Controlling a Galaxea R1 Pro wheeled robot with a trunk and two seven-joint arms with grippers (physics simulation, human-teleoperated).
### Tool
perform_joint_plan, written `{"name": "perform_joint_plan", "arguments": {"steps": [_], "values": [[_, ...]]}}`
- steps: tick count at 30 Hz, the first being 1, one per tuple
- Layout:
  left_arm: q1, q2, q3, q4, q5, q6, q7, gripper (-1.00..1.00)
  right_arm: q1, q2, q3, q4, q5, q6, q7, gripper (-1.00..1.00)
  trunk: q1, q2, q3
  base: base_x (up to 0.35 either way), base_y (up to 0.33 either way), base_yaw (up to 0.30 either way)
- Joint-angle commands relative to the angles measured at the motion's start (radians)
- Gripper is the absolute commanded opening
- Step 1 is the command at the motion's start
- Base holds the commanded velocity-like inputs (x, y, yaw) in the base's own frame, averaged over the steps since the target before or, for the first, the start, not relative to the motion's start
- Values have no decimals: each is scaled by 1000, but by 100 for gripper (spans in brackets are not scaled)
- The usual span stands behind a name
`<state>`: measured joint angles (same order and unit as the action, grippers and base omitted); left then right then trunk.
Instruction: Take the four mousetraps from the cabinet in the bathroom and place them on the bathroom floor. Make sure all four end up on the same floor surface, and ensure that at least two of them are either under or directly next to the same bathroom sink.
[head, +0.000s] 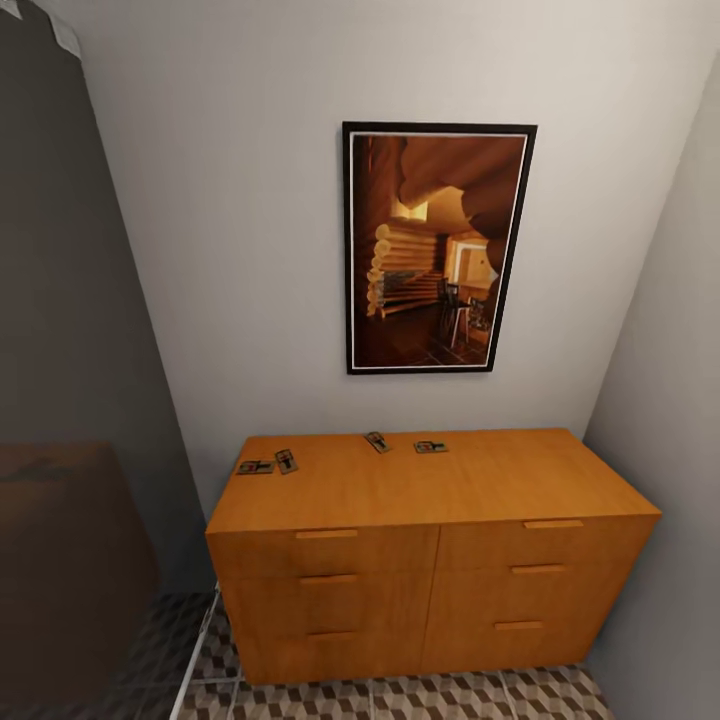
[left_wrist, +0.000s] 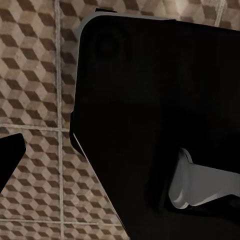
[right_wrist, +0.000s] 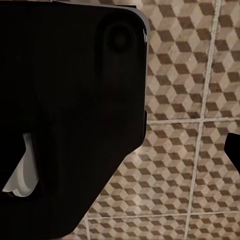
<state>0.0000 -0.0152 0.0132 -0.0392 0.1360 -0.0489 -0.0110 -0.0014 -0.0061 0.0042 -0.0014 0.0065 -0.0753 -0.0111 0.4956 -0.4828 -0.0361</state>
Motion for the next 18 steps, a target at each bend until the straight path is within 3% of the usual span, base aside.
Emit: {"name": "perform_joint_plan", "arguments": {"steps": [1,4,18], "values": [[0,0,1,-1,9,-1,-1,100,0,0,1,0,1,-3,-1,100,-3,6,2,0,0,0],[0,0,1,-1,9,-1,-1,100,0,0,1,0,1,-3,-1,100,-15,27,11,0,0,0],[0,1,-1,-1,11,-4,-2,100,0,0,2,0,2,-3,-1,100,-15,27,11,0,0,0]]}}
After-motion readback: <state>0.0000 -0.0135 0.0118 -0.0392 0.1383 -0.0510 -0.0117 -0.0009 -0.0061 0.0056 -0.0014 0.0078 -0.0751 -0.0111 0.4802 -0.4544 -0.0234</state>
